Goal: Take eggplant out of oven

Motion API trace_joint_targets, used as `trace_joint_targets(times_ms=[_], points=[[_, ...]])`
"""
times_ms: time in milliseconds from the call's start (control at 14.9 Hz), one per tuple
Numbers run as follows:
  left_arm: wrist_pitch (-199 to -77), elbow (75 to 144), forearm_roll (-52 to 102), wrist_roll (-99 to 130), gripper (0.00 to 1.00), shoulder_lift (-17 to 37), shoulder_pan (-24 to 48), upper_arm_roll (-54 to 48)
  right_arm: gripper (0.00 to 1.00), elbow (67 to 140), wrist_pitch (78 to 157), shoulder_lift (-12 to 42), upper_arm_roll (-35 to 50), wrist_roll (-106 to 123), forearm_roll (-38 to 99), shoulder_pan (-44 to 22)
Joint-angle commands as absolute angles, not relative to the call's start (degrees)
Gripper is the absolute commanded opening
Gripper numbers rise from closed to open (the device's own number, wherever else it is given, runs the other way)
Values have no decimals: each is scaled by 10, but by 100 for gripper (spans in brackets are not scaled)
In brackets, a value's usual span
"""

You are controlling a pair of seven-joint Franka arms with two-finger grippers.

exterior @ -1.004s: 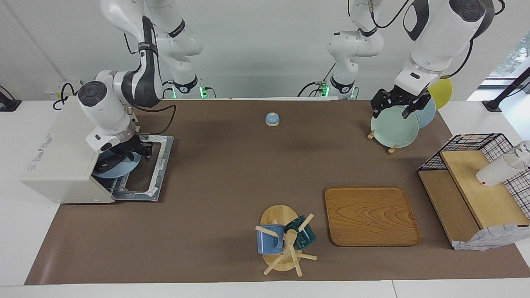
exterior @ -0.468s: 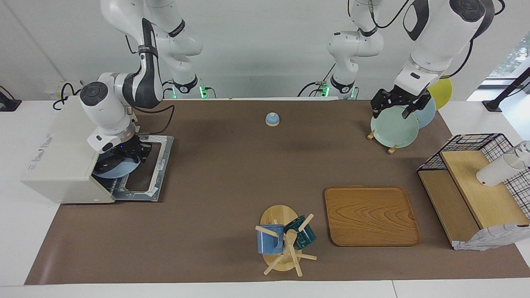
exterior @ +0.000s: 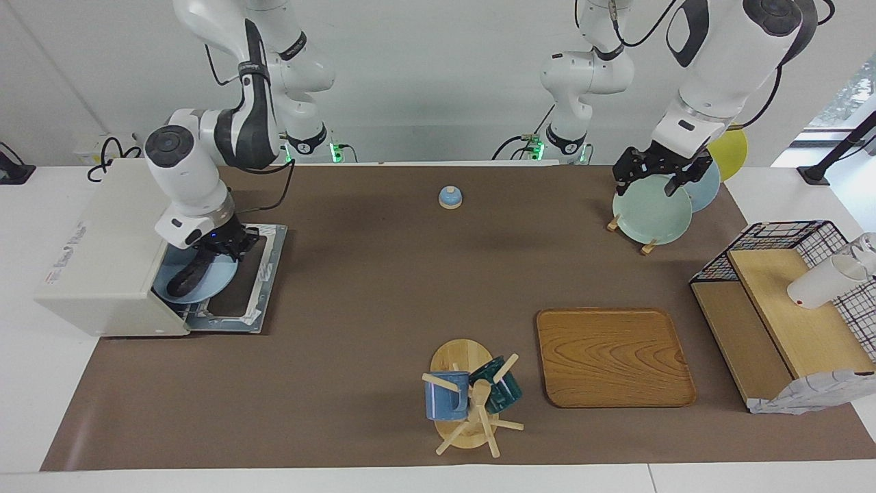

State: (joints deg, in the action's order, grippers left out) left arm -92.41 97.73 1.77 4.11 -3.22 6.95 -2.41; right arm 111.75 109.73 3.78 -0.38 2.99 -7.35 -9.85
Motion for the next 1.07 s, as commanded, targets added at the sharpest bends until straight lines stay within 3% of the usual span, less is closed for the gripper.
trace_joint_targets(times_ms=[0,201,401,535,1004], points=[[-919,974,25,37,100,-37,66,-24,0,1062,1069,69,-2,-71,-89,-193],[-920,974,25,37,100,-37,66,-24,0,1002,1071,122,-1,-194,-80,-283],[-920,974,25,37,100,-37,66,-24,0,856,1061,252,-1,-298,-80,-365],[-920,974,25,37,100,-37,66,-24,0,817,1085,301,19,-337,-69,-384],[-920,974,25,37,100,-37,66,-24,0,878,1282,323,29,-380,-49,-410]])
